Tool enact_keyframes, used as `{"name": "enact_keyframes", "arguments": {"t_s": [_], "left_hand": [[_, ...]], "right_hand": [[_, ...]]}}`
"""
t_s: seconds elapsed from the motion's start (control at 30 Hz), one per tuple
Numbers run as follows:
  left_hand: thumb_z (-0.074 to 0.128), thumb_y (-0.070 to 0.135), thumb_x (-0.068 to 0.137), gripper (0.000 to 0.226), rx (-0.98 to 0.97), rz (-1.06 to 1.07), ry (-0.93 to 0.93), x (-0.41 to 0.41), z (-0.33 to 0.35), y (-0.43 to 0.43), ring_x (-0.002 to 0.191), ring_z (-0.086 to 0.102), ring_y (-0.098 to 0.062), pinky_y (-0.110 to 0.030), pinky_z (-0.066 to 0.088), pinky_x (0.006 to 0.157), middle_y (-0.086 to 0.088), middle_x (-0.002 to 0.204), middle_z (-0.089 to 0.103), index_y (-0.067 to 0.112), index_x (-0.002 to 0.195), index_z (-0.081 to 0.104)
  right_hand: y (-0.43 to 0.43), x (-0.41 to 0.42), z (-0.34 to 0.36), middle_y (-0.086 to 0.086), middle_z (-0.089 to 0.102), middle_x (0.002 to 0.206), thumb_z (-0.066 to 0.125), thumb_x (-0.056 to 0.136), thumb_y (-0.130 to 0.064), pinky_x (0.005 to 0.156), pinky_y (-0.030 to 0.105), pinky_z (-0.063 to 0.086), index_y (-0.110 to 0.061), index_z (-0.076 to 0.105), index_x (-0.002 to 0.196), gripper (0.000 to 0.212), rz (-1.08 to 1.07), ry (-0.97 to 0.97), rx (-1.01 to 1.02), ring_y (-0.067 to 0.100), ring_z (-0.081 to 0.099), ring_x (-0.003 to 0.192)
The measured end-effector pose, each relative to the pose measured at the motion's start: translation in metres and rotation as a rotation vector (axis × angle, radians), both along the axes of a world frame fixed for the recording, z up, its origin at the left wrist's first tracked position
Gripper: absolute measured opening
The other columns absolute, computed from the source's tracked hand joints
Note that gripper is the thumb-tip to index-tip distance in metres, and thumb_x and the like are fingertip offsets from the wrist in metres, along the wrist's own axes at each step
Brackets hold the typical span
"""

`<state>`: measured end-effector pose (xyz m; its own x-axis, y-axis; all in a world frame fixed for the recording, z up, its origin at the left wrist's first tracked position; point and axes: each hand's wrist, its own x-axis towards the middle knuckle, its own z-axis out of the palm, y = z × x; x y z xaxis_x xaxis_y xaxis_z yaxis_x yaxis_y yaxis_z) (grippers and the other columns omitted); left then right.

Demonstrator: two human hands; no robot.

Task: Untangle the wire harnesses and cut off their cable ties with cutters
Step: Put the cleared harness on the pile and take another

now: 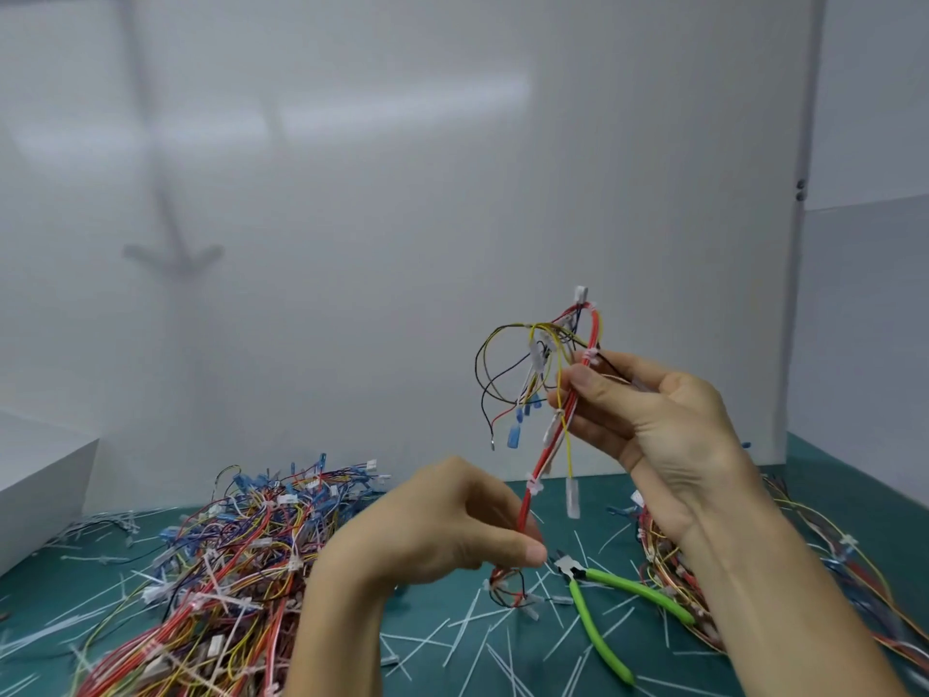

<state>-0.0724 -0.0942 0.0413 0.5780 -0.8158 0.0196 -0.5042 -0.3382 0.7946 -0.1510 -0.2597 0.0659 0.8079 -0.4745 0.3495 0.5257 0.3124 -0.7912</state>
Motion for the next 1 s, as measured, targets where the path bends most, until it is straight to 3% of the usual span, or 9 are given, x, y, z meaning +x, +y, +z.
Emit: {"name": "enact_keyframes", "arguments": {"t_s": [0.1, 0.2, 0.3, 0.4, 0.5, 0.7, 0.8, 1.0], "left_hand": [[0.078, 0.027, 0.083, 0.013, 0.088, 0.038, -0.016, 0.005, -0.007, -0.003, 0.074, 0.063, -0.003, -0.02, 0.047, 0.07, 0.004, 0.087, 0.076, 0.018, 0.092, 0.078], [0.074, 0.027, 0.087, 0.011, 0.112, 0.108, -0.051, 0.01, -0.012, -0.002, 0.066, 0.058, 0.0, -0.021, 0.048, 0.067, 0.006, 0.076, 0.073, 0.018, 0.092, 0.078], [0.067, 0.022, 0.092, 0.011, -0.015, 0.171, 0.012, 0.013, -0.012, 0.003, 0.081, 0.064, -0.008, -0.025, 0.053, 0.077, 0.001, 0.094, 0.077, 0.022, 0.087, 0.077], [0.065, 0.021, 0.093, 0.014, -0.151, 0.23, 0.04, 0.015, -0.009, 0.011, 0.087, 0.07, -0.016, -0.029, 0.056, 0.082, 0.004, 0.096, 0.077, 0.021, 0.087, 0.077], [0.065, 0.021, 0.093, 0.015, -0.314, 0.298, 0.112, 0.013, -0.005, 0.015, 0.086, 0.075, -0.026, -0.028, 0.057, 0.076, 0.001, 0.094, 0.078, 0.02, 0.087, 0.078], [0.067, 0.031, 0.081, 0.018, -0.58, 0.36, 0.247, 0.006, 0.003, 0.016, 0.077, 0.076, -0.03, -0.025, 0.06, 0.062, -0.005, 0.094, 0.078, 0.018, 0.086, 0.079], [0.067, 0.034, 0.077, 0.023, -0.634, 0.342, 0.28, 0.005, 0.005, 0.016, 0.078, 0.076, -0.031, -0.024, 0.059, 0.057, -0.007, 0.095, 0.078, 0.017, 0.087, 0.078], [0.066, 0.037, 0.076, 0.023, -0.668, 0.261, 0.283, 0.003, 0.007, 0.02, 0.082, 0.075, -0.032, -0.024, 0.059, 0.059, -0.009, 0.098, 0.077, 0.021, 0.088, 0.078]], "right_hand": [[-0.002, 0.0, 0.001, 0.01, 0.076, 0.078, 0.074, 0.062, -0.009, 0.055, 0.024, 0.058, -0.002, 0.07, 0.091, 0.03, -0.023, -0.03, 0.004, 0.023, 0.075, 0.067], [-0.003, 0.0, 0.002, 0.009, 0.076, 0.078, 0.074, 0.065, -0.009, 0.055, 0.024, 0.058, -0.002, 0.069, 0.093, 0.029, -0.039, -0.06, 0.017, 0.022, 0.075, 0.067], [-0.005, -0.001, 0.004, 0.008, 0.076, 0.076, 0.073, 0.066, -0.01, 0.055, 0.022, 0.057, -0.003, 0.069, 0.093, 0.028, -0.046, -0.086, 0.05, 0.02, 0.075, 0.066], [-0.008, -0.002, 0.006, 0.007, 0.075, 0.075, 0.072, 0.067, -0.009, 0.056, 0.021, 0.057, -0.004, 0.069, 0.092, 0.026, -0.043, -0.103, 0.073, 0.019, 0.074, 0.066], [-0.011, -0.004, 0.006, 0.009, 0.075, 0.077, 0.071, 0.068, -0.009, 0.057, 0.021, 0.057, -0.003, 0.068, 0.095, 0.027, -0.023, -0.101, 0.096, 0.018, 0.074, 0.067], [-0.011, -0.002, 0.005, 0.011, 0.075, 0.08, 0.069, 0.069, -0.008, 0.058, 0.022, 0.058, 0.0, 0.067, 0.099, 0.032, 0.021, -0.103, 0.146, 0.019, 0.075, 0.068], [-0.01, -0.001, 0.004, 0.011, 0.075, 0.079, 0.069, 0.069, -0.008, 0.058, 0.022, 0.058, 0.001, 0.067, 0.1, 0.032, 0.031, -0.105, 0.154, 0.019, 0.074, 0.068], [-0.011, 0.0, 0.003, 0.01, 0.075, 0.079, 0.068, 0.068, -0.009, 0.058, 0.021, 0.057, -0.001, 0.069, 0.097, 0.03, 0.061, -0.089, 0.133, 0.017, 0.074, 0.068]]}}
